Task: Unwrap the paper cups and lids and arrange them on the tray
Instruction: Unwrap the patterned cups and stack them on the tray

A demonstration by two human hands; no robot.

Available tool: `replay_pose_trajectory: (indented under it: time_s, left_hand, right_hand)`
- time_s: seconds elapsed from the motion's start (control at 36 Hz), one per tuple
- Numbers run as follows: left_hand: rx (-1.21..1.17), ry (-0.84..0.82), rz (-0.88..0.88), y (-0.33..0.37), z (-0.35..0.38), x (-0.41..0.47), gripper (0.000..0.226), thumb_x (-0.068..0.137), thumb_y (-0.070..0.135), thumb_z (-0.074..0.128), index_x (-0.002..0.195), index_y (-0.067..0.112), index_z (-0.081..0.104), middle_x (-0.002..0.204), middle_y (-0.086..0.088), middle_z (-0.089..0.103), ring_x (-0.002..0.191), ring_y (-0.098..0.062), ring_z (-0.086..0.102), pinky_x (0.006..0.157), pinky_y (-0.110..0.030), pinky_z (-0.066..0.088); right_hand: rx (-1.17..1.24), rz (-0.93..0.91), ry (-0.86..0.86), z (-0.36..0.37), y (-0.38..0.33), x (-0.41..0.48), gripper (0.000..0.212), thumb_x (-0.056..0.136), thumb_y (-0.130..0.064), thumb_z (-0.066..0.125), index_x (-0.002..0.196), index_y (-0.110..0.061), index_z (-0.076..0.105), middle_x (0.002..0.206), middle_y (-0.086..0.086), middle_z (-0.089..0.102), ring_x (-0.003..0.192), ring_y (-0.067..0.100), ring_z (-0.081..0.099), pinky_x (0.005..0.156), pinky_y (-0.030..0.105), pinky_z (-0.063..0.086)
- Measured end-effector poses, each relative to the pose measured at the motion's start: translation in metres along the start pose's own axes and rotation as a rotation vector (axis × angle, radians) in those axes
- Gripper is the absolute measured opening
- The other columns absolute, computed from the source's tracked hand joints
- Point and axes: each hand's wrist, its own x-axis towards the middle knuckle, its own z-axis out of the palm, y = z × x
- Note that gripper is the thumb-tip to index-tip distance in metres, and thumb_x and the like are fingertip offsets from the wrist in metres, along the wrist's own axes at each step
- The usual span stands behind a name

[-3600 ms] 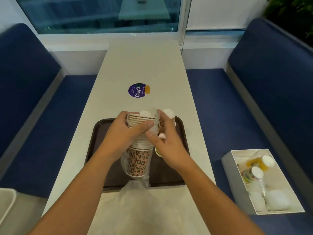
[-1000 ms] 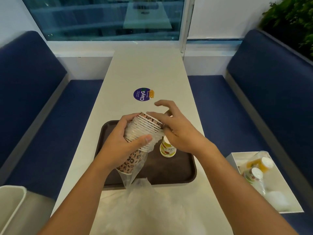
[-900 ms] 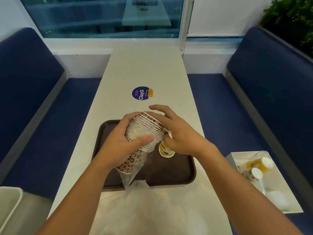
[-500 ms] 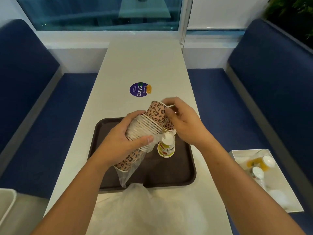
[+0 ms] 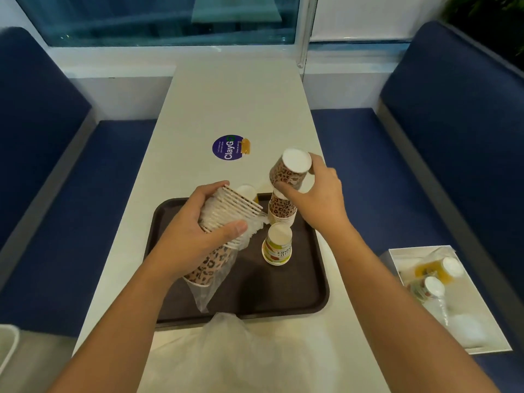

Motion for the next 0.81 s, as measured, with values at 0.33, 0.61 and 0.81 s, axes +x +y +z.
replay_pose_trajectory:
  time_s: [0.33, 0.61, 0.81]
  left_hand:
    - [0.014, 0.05, -0.017, -0.007, 0.001, -0.002, 0.075, 0.076, 0.047, 0.081, 0.137, 0.052, 0.036, 0.115, 0.041, 0.052, 0.101, 0.025, 0.053, 0.069, -0.001, 0.049]
    - [0.051, 0.054, 0.0, -0.001, 0.003, -0.015, 0.073, 0.083, 0.04, 0.083, 0.139, 0.052, 0.039, 0.107, 0.049, 0.05, 0.097, 0.03, 0.049, 0.066, 0.0, 0.048]
    - [0.068, 0.07, 0.027, 0.006, 0.006, -0.028, 0.071, 0.081, 0.044, 0.084, 0.136, 0.049, 0.04, 0.11, 0.042, 0.05, 0.101, 0.021, 0.054, 0.068, -0.004, 0.05]
  right_hand:
    - [-0.152, 0.233, -0.26, 0.039, 0.055, -0.002, 0.085, 0.084, -0.039, 0.084, 0.153, -0.03, 0.036, 0.149, 0.003, 0.053, 0.139, 0.029, 0.048, 0.11, 0.05, 0.047]
    - [0.075, -0.172, -0.064, 0.006, -0.031, -0.04, 0.019, 0.103, -0.038, 0.056, 0.118, -0.032, 0.066, 0.123, -0.019, 0.059, 0.118, 0.003, 0.05, 0.092, 0.011, 0.038]
    - [0.287, -0.138, -0.375, 0.004, -0.061, -0.068, 0.023, 0.106, -0.028, 0.057, 0.099, -0.014, 0.073, 0.088, -0.011, 0.07, 0.09, 0.012, 0.065, 0.072, 0.022, 0.051]
